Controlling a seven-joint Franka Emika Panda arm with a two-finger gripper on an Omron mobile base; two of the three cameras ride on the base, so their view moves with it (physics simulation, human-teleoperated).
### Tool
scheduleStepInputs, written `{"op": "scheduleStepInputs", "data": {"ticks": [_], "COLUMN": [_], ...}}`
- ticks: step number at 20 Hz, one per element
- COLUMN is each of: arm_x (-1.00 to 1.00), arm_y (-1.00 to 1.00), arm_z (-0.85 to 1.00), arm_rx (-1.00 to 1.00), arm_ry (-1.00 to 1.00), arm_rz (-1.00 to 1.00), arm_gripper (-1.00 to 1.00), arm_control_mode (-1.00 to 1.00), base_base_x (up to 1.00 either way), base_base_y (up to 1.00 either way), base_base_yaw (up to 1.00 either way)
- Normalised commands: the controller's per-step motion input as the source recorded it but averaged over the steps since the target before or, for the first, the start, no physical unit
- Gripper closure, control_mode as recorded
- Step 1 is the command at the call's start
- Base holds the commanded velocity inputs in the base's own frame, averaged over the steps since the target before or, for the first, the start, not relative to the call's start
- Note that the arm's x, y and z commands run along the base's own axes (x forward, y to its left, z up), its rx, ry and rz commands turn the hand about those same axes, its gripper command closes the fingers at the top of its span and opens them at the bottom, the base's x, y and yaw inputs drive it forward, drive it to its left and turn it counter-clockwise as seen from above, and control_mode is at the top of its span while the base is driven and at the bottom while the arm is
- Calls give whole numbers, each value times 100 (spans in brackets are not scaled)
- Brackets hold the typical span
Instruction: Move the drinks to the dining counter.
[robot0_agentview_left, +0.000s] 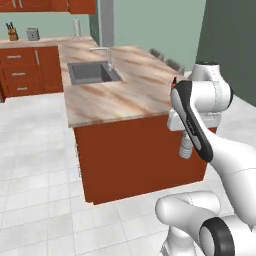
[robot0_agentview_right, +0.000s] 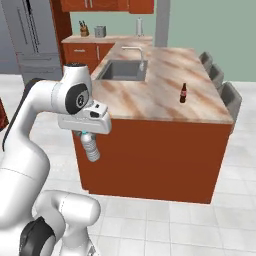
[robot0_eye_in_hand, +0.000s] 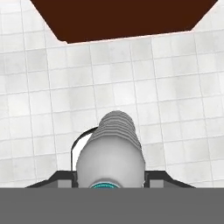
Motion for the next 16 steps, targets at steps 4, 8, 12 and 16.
{"op": "scheduleStepInputs", "data": {"ticks": [4, 8, 12, 16], "arm_x": [0, 0, 0, 0], "arm_y": [0, 0, 0, 0], "arm_z": [0, 0, 0, 0], "arm_rx": [0, 0, 0, 0], "arm_ry": [0, 0, 0, 0], "arm_rz": [0, 0, 0, 0], "arm_gripper": [100, 100, 100, 100], "arm_control_mode": [100, 100, 100, 100], "base_base_x": [74, 52, 33, 25], "base_base_y": [-87, -100, -100, -100], "base_base_yaw": [52, 32, 12, 1]}}
